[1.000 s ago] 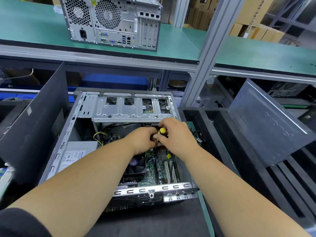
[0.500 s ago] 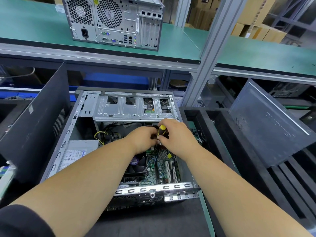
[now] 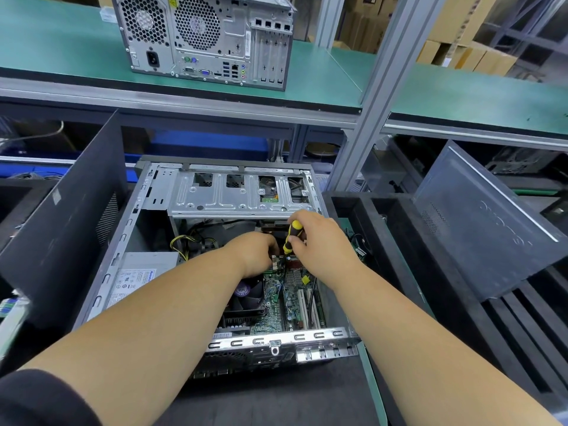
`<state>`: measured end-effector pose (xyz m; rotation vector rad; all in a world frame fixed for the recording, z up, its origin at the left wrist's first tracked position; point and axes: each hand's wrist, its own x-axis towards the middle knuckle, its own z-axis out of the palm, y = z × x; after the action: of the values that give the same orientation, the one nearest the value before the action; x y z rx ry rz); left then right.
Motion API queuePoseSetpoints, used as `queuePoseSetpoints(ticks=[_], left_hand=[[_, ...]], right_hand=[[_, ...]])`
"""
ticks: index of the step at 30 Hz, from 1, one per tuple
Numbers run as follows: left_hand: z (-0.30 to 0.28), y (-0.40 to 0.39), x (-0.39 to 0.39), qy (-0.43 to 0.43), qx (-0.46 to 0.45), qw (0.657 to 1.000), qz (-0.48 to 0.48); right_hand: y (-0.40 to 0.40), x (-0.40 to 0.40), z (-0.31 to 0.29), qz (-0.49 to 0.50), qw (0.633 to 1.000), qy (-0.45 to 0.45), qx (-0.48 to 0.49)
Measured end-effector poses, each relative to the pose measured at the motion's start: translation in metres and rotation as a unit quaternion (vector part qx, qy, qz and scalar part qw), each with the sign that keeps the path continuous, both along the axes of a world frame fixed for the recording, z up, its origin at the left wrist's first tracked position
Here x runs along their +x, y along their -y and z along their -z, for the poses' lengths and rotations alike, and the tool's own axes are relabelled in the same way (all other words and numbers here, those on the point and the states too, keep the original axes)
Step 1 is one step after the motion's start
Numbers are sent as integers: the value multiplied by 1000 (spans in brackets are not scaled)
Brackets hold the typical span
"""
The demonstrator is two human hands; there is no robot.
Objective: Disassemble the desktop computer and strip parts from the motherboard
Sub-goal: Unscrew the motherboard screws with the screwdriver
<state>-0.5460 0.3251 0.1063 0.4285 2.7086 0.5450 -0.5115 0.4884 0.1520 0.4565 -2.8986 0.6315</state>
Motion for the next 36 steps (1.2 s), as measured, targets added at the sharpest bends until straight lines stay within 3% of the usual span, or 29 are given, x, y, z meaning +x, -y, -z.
queuePoseSetpoints(ticks=[5, 20, 24, 28, 34, 36], left_hand=[[1, 1, 1, -17, -1, 1000, 19], [-3, -1, 2, -36, -13, 999, 13], [-15, 0, 9, -22, 73, 997, -29], [-48, -13, 21, -37, 171, 983, -59], [-84, -77, 48, -29, 235, 971, -7], [-86, -103, 58, -28, 219, 975, 29]], right_hand=[[-2, 5, -3, 32, 996, -42, -71], [-9, 9, -8, 52, 977, -54, -200], [-22, 12, -22, 85, 922, -73, -370], [-58, 21, -40, 106, 865, -140, -469], [-126, 44, -38, 157, 836, -180, -493], [-148, 54, -31, 180, 828, -178, -501]])
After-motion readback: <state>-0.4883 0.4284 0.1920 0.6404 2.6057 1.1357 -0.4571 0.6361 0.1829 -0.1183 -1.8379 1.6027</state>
